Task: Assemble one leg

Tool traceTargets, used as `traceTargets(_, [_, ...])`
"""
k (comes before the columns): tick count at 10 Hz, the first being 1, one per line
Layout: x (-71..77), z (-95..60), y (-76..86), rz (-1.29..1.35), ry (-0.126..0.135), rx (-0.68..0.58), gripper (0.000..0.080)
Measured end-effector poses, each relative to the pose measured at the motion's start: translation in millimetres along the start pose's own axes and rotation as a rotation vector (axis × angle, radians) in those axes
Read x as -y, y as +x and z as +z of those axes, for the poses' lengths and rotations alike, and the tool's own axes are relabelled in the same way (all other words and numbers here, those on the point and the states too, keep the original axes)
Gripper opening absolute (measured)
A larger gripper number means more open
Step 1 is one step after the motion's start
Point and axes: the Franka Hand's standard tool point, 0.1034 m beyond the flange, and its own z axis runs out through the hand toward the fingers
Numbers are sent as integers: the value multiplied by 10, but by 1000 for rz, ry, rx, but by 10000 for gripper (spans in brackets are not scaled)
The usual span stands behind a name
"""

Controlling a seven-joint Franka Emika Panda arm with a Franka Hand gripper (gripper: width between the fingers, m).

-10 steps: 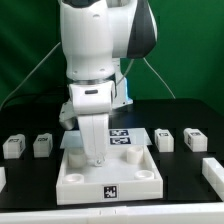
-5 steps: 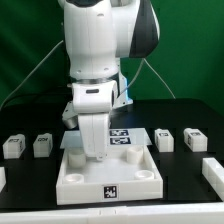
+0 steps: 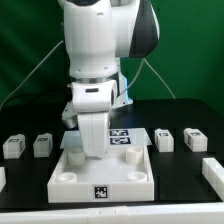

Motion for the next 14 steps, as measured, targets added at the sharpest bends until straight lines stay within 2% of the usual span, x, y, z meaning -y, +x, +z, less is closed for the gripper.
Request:
traceTargets(4, [-3,-1,2,0,-1,0,69])
traceTargets(5, [-48,-20,66,-15,-10,-2,69])
traceTargets(7, [-241,-54,254,-58,-33,-14,68])
traceTargets(9, [-409,-22,457,-89,-47,-29,67])
traceTargets(10, [-492,-26,567,-104,-72,-39,67])
traceTargets(11, [-536,-16,694,-97,-81,-49,67])
traceTargets(12, [-613,-4,829,-73,-84,-59,67])
traceTargets(13, [-610,21,898,-64,-61,-58,66])
traceTargets(14, [-606,25,985,-52,-51,-58,66])
